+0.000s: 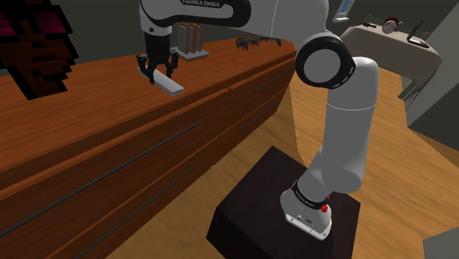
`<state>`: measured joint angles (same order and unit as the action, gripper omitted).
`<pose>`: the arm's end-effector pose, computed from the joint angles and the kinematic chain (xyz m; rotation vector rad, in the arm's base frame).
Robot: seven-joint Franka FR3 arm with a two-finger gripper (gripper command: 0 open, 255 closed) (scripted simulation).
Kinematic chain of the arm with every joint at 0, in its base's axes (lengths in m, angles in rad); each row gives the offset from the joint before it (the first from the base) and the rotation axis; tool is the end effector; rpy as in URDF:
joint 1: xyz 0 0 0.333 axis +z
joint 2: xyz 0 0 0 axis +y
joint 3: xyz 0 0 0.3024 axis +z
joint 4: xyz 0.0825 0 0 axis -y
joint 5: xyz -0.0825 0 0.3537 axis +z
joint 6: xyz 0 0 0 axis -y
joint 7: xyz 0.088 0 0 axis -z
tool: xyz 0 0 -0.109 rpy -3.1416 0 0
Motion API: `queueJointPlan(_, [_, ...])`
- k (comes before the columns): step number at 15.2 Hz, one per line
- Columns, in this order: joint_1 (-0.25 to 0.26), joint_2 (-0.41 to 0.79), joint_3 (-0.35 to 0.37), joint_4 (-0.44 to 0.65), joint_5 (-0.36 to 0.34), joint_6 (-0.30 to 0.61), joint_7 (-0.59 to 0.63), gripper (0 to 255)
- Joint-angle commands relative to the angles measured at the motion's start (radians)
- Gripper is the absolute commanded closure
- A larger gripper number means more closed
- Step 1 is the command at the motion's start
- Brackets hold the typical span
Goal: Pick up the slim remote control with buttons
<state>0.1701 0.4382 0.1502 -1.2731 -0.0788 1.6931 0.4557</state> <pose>0.6253 0.1788 0.4957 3.1155 -0.2166 -0.0111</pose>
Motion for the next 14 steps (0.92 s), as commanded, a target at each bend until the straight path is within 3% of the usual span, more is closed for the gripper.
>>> queueJointPlan(1, [0.0,0.001,0.0,0.0,0.0,0.0,0.0,255])
queueJointPlan(5, [0.0,0.002,0.0,0.001,0.0,0.0,0.0,255])
queueJointPlan(14, [0.01,0.034,0.0,0.172,-0.004,-0.14,-0.003,255])
